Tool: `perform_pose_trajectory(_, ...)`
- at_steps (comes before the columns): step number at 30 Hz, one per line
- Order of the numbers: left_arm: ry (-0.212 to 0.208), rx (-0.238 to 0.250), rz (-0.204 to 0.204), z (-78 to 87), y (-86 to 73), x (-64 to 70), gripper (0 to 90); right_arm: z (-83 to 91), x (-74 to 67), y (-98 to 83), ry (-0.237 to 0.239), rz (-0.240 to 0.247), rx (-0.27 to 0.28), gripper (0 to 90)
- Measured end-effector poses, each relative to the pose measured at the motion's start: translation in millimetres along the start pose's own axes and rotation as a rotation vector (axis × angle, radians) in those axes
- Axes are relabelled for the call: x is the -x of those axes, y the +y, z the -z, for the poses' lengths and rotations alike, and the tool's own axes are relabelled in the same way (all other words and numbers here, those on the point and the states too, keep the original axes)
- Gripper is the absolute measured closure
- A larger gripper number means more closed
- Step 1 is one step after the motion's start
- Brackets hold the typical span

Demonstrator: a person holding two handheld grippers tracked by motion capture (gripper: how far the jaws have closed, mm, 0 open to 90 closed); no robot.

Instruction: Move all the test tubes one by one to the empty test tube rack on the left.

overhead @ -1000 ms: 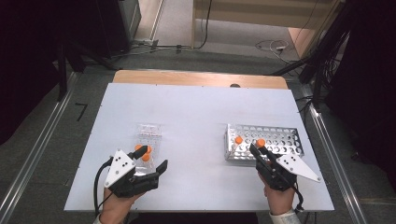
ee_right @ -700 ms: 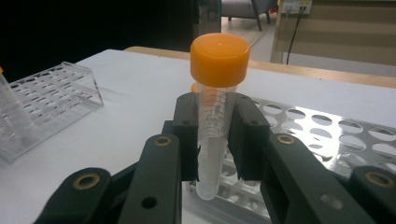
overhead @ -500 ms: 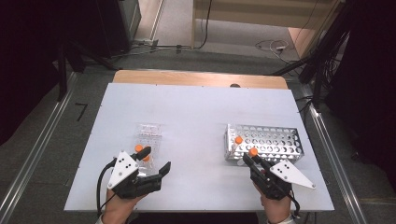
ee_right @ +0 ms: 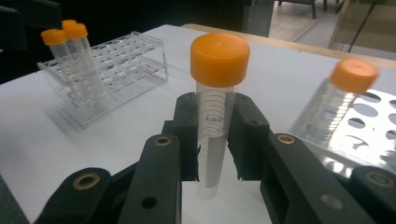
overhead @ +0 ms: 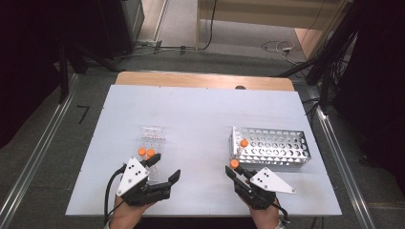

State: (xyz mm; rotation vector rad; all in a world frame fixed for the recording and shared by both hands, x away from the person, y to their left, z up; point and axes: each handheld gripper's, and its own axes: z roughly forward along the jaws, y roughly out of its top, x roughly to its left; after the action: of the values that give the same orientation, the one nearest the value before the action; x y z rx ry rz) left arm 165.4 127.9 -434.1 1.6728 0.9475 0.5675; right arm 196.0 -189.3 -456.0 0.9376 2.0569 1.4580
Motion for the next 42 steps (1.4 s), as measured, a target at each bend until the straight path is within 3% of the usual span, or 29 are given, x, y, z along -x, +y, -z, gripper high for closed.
perform_pose_trajectory(7,-0.040,-0.007,-0.015,-6.0,-2.6,12.1,22.6,-12.8,-16.9,-1.0,0.054,0.025,-0.023,71.9)
perform_pose_trajectory(19,-0.149,-0.003,-0.047,-16.4,-2.5,33.1,37.2,-34.6,-49.5,-2.0,0.158,0.080,-0.057,71.9)
perform_pose_trajectory(26,-0.170,-0.010,-0.066,-20.6,-4.0,37.3,48.8,-40.9,-61.5,-1.7,0.199,0.099,-0.064,71.9)
perform_pose_trajectory(38,-0.162,-0.023,-0.099,-25.2,-6.8,41.5,66.8,-41.3,-66.6,0.3,0.232,0.094,-0.065,71.8)
perform_pose_trajectory(42,-0.160,-0.024,-0.100,-25.4,-6.8,41.7,68.4,-41.1,-66.5,0.4,0.236,0.090,-0.066,71.8)
